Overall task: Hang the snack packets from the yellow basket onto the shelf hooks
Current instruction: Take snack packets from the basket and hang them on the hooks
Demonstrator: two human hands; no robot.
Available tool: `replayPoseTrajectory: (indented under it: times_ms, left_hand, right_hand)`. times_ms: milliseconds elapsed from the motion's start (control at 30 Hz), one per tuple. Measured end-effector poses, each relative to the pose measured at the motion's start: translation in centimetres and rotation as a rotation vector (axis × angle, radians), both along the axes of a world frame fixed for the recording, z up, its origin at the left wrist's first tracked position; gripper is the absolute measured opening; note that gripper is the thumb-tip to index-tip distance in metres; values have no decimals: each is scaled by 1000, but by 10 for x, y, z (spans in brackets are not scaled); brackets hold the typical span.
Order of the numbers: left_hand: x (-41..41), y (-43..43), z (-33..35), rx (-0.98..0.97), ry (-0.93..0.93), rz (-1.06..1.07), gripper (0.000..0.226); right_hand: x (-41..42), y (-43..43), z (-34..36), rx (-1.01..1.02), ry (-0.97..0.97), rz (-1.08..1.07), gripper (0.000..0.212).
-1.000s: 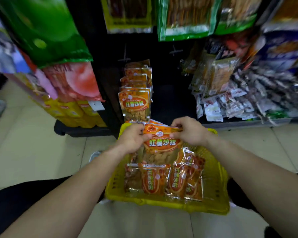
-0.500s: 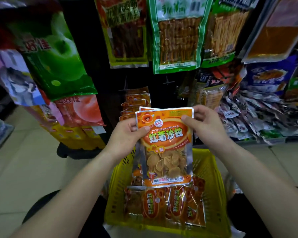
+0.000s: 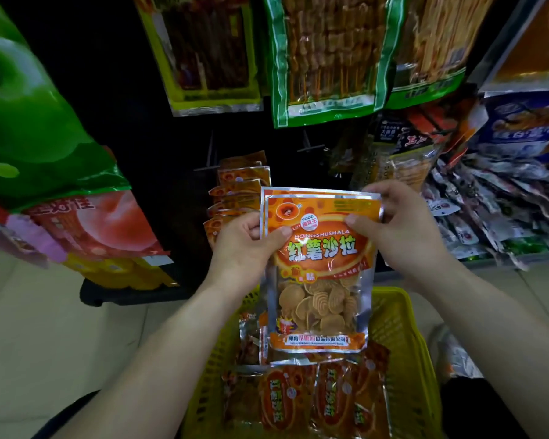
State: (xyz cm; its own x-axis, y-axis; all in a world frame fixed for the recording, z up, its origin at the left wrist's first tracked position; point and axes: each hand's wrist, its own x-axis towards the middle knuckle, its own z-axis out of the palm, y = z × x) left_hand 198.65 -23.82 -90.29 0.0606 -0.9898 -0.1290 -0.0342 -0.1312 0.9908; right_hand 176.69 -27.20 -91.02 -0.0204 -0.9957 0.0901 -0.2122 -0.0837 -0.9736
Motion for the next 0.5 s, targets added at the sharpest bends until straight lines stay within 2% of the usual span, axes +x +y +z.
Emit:
replayPoseTrajectory:
  times_ms: [133,500]
  left_hand:
    - [-1,-5,-5,31,5,-4,17]
    - [1,4,-9,34,3,-13,10]
  right_hand:
    - [-4,0,-4,18,2,-8,35]
    - [-5,4,-7,4,61,13,19]
